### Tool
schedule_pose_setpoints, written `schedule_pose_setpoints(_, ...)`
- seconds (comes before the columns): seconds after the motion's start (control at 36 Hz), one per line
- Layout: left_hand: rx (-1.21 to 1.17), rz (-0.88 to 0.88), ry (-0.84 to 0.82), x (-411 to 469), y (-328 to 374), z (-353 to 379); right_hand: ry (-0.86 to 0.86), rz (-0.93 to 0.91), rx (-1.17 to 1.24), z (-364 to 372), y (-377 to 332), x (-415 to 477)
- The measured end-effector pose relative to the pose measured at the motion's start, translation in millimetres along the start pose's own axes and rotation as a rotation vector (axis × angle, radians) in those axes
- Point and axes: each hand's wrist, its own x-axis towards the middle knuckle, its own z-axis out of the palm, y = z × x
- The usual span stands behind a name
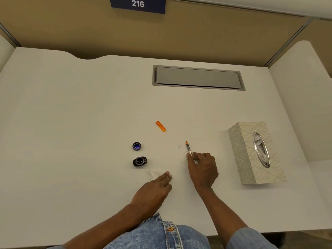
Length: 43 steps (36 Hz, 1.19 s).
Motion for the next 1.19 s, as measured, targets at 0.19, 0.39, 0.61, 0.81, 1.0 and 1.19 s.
schedule_pose_setpoints(0.19,0.016,-0.004,0.008,0.2,0.9,-2.5,0.0,-0.003,0.024,0.0,0.4,-0.1)
schedule_pose_setpoints(0.39,0.007,-0.001,-0.004,0.3,1.8,-3.3,0.001,-0.006,0.023,-0.7,0.6,0.5)
schedule_pose_setpoints(0.61,-0.01,0.011,0.003,-1.2,2.4,-5.5,0.0,0.0,0.006,-2.1,-1.2,0.3)
schedule_pose_setpoints(0.81,-0.019,0.012,0.032,-1.6,3.1,-6.0,-0.003,-0.008,0.012,-4.9,-2.3,-0.3)
schedule_pose_setpoints(1.0,-0.132,0.054,0.055,-1.1,4.0,-12.3,0.04,-0.028,0.057,-11.9,-2.8,-8.6)
schedule_pose_setpoints(1.19,-0.549,-0.041,0.306,-6.2,9.8,-15.0,0.084,-0.172,0.156,-30.5,3.8,-38.2)
